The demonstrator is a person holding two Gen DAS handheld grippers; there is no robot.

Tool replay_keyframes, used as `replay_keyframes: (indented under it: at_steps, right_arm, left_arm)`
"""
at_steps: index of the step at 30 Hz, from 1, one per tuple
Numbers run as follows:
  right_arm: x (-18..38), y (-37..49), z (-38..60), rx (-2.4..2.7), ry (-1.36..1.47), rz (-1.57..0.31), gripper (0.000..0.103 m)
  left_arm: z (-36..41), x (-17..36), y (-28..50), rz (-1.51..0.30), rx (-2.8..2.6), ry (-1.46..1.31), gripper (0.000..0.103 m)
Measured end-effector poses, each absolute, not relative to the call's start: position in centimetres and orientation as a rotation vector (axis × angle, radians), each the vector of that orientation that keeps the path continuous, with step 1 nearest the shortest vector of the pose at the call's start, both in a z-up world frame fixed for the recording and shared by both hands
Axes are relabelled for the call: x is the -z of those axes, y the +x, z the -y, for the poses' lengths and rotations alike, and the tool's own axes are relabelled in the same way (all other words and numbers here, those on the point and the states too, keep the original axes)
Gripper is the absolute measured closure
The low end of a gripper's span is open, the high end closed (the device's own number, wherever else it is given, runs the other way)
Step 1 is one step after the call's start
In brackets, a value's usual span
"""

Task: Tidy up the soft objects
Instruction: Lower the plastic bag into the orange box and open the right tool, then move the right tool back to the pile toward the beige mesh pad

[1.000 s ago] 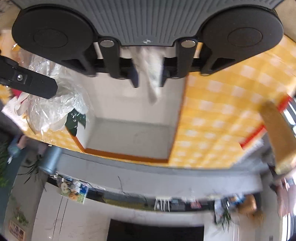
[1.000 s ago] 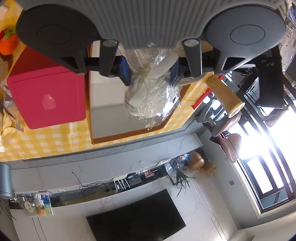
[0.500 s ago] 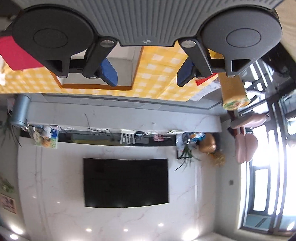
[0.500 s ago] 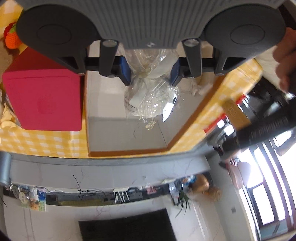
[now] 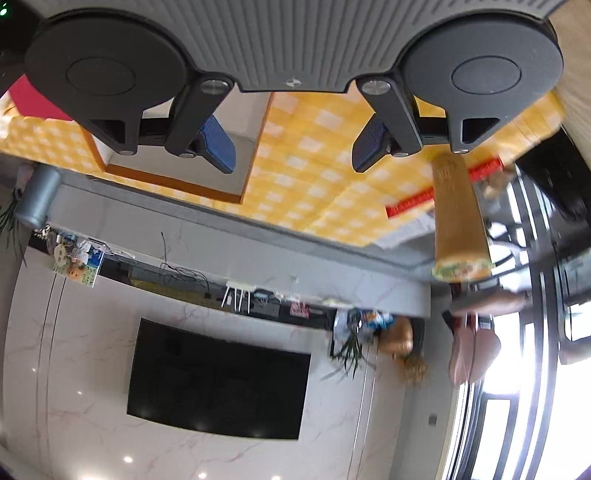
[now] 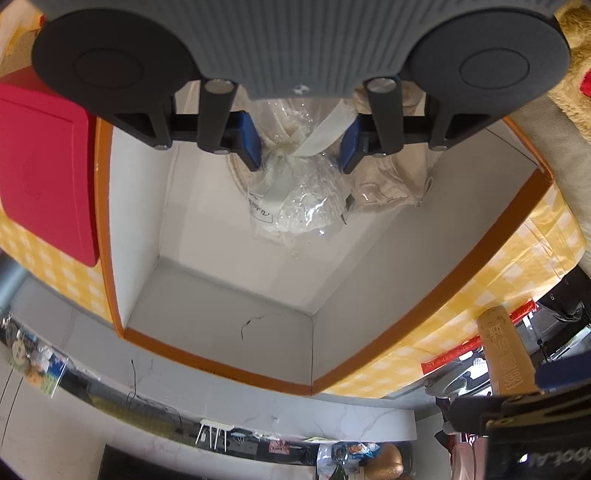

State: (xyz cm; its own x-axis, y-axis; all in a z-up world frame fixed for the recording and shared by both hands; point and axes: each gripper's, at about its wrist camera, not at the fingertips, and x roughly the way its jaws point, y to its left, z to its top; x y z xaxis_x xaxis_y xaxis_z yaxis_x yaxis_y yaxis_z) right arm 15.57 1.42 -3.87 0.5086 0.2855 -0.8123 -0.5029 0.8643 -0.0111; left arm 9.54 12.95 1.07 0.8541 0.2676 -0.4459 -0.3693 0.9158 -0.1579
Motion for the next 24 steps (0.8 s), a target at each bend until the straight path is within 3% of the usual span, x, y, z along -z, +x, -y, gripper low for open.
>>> replay_keyframes:
  at_steps: [6, 8, 9, 11, 13, 24]
  right_arm:
    - [4.0, 15.7, -0.5, -0.482, -0.175, -0.982, 0.052]
    - [3.8, 15.5, -0.6, -0.475, -0.183, -0.963, 0.039]
    - [3.6, 15.3, -0.7, -0.468, -0.191, -0.944, 0.027]
    - [3.1, 14.9, -0.9, -0.470, -0.207, -0.903, 0.019]
    - [2.6, 14.4, -1.1, -0.484, -0.229, -0.864, 0.004]
    - [-0.1, 10.6, -0.9, -0.518, -0.315, -0.635, 0.003]
  left_arm:
    - [-13.5, -0.3, 9.4, -0.482, -0.287, -0.281, 0.019]
    - [-12.6, -0.3, 9.5, -0.484, -0.264, -0.246, 0.019]
    - [-12.1, -0.3, 9.5, -0.482, -0.263, -0.231, 0.019]
    - [-11.5, -0.3, 9.5, -0.466, -0.275, -0.209, 0.018]
    - [-10.9, -0.5, 9.3, -0.446, -0.267, -0.183, 0.017]
    - [-10.2, -2.4, 7.8, -0.358, -0.119, -0.209, 0.010]
